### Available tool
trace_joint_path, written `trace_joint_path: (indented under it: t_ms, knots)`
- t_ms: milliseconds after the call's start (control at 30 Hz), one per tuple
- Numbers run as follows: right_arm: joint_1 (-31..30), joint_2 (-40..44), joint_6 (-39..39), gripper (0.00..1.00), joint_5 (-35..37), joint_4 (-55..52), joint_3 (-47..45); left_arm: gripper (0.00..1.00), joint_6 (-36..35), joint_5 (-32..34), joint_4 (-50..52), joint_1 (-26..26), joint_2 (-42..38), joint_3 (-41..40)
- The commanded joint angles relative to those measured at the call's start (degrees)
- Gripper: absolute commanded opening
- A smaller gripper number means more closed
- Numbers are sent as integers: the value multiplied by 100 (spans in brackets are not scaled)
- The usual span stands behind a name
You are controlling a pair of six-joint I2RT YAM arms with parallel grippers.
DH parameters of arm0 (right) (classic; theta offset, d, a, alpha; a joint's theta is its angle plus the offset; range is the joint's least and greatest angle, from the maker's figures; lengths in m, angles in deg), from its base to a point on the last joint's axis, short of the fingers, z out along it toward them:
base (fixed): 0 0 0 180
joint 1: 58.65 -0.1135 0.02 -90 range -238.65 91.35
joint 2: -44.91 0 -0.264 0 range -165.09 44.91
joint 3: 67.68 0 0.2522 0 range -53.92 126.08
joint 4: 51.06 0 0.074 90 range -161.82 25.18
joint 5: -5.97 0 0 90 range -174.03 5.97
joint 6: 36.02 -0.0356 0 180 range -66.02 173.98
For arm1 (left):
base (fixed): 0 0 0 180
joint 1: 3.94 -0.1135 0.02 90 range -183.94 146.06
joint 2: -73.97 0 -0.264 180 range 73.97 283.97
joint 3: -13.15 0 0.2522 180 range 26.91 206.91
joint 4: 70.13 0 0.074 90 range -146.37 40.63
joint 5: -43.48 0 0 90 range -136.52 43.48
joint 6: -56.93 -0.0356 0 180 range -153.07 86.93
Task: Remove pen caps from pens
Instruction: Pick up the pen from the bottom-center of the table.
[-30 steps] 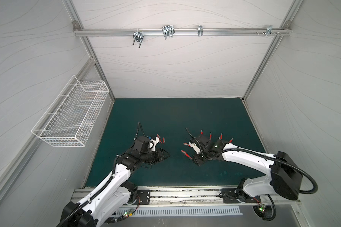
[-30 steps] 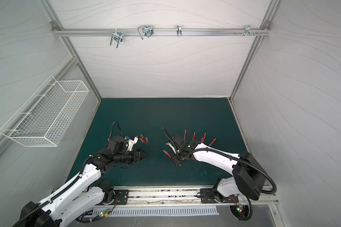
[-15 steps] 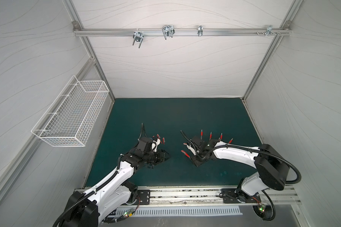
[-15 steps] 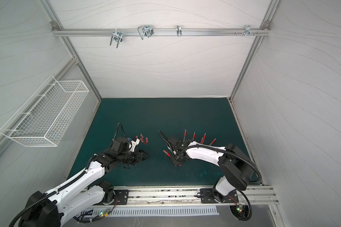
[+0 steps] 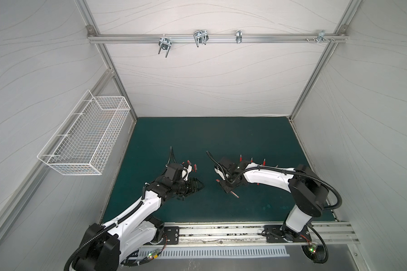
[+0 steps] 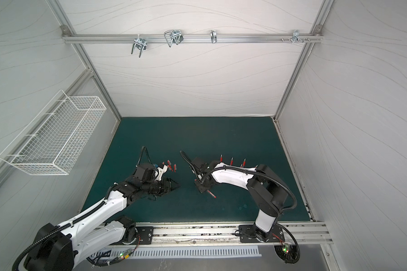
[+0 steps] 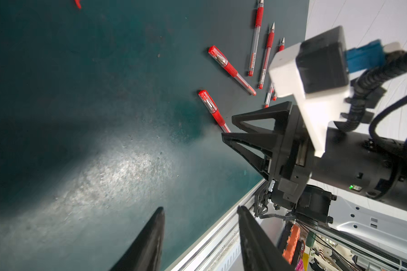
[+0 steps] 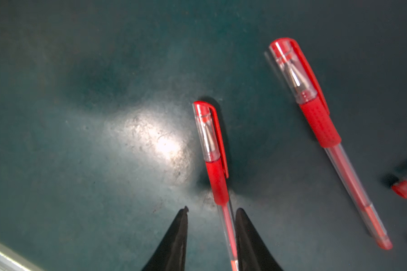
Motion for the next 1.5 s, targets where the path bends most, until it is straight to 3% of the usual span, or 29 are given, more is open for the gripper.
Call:
trace_joint_path:
  t_ms: [0,100,700,967,1200,1333,1467]
  knots:
    - [-50,-173,103,34,87,-189,140,51,-75,92,-103,19,-13,96]
    - [-50,-249,122,27,66,-172,202,51,-102,68,-115,19,22,94]
    - [-41,-589,140,18,124,-187,297,51,-29,207,-101,19,-83,47]
    - [27,79,78,12,45,-354,360,54,239,593,-315,11,-101,406]
    - [960,1649,-99,5,-1257,84,155,54,208,966,-781,-4,295,1454]
    - [1911,2641,-391,4,-2531,1061,-348,55,176,1014,-1538,-6,688,1866]
    - [2578,3282,-778,1,-3428,2220,-1050,56,337,880,-2908,9,991,1681]
